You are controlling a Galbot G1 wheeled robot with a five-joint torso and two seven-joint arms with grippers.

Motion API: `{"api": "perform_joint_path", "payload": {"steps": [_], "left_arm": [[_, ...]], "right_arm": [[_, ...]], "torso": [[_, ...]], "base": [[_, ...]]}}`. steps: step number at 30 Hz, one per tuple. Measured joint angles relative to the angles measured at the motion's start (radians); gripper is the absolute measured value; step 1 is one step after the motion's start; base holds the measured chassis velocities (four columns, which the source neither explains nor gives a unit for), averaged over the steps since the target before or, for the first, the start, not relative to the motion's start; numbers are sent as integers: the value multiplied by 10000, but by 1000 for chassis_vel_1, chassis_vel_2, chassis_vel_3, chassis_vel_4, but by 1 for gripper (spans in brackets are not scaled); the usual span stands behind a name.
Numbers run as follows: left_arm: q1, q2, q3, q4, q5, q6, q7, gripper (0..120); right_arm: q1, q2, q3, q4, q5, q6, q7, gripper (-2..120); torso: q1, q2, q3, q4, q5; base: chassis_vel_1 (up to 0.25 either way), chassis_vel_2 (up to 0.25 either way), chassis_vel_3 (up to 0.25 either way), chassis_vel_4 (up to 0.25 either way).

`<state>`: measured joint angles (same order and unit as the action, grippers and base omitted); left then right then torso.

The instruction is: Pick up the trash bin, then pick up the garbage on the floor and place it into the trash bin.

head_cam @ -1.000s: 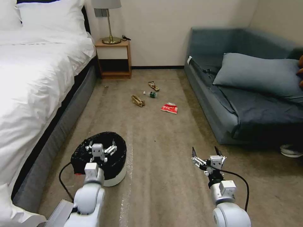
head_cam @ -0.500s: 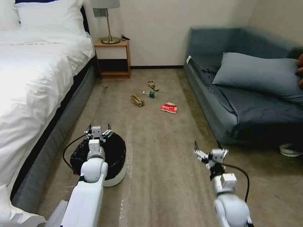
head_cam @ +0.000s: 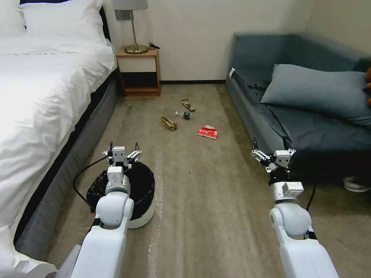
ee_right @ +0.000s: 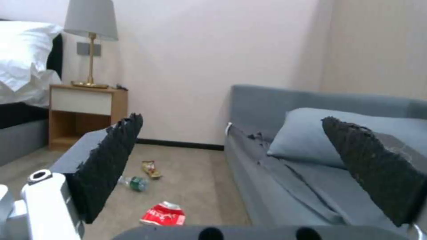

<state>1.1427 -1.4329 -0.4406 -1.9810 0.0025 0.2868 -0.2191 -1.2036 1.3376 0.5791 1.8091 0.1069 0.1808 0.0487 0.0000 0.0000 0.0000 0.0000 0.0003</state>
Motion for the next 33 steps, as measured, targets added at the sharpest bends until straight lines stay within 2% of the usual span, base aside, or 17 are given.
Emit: {"api": "perform_joint_path", "payload": {"steps": [1,3,4,7,10,12,13,17,18,20,21,22,26,30,31,32,33], "left_arm": [[141,22,97,-490,14,155,-32,100],[197,29,133,-685,18,218,-48,100],[379,56,256,-1332,35,414,-85,100],[482,72,325,-1688,49,530,-110,100],[492,73,332,-1709,49,541,-110,100],[618,64,308,-1803,44,581,-180,100],[618,64,308,-1803,44,581,-180,100],[2135,-278,-284,-2092,-188,815,-1049,100],[2135,-278,-284,-2092,-188,815,-1049,100],[2951,-464,-600,-2226,-321,949,-1511,100],[2951,-464,-600,-2226,-321,949,-1511,100],[3249,-535,-725,-2274,-374,994,-1681,100],[3346,-563,-755,-2296,-390,1005,-1731,100],[3346,-565,-760,-2294,-405,1006,-1736,100],[3321,-578,-899,-2035,-657,1015,-1878,100],[3214,-596,-1176,-1400,-1173,1146,-2148,100],[3214,-596,-1176,-1400,-1173,1146,-2148,100]], "right_arm": [[-56,3,-17,-46,-58,138,-35,100],[-76,11,-27,-68,-97,200,-45,100],[-94,58,-57,-150,-329,436,-59,100],[-63,137,-85,-370,-794,860,-60,100],[-38,166,-91,-485,-1044,1091,-41,100],[-91,277,92,-712,-2052,1713,46,100],[-91,277,92,-712,-2052,1713,46,100],[-511,216,197,-315,-2477,1459,546,100],[-511,216,197,-315,-2477,1459,546,100],[-704,199,250,-169,-2770,1465,743,100],[-704,199,250,-169,-2770,1465,743,100],[-708,230,355,-193,-3202,1729,858,100],[-599,326,453,-311,-3677,2264,1070,100],[-586,355,488,-312,-3698,2305,1184,100],[-634,355,511,-309,-3696,2299,1208,100],[-709,355,519,-308,-3685,2292,1231,100],[-709,355,519,-308,-3685,2292,1231,100]], "torso": [[0,0,0,-1,-3],[0,0,0,-1,-2],[0,0,0,-1,-3],[-1,0,0,0,0],[-1,0,0,1,-3],[0,0,0,-2,-3],[0,0,0,-2,-3],[-1,0,-1,0,-4],[-1,0,-1,0,-4],[-1,0,-1,1,-4],[-1,0,-1,1,-4],[0,0,-1,4,-4],[-1,0,-1,0,-3],[0,0,-1,0,-2],[-1,2,-2,-1,1],[-1,1,-1,-1,-2],[-1,1,-1,-1,-2]], "base": [[0,0,0,0],[0,0,0,0],[0,0,0,0],[0,0,0,0],[0,0,0,0],[0,0,0,0],[0,0,0,0],[0,0,0,0],[0,0,0,0],[0,0,0,0],[0,0,0,0],[0,0,0,0],[0,0,0,0],[0,0,0,0],[0,0,0,0],[0,0,0,0],[0,0,0,0]]}}
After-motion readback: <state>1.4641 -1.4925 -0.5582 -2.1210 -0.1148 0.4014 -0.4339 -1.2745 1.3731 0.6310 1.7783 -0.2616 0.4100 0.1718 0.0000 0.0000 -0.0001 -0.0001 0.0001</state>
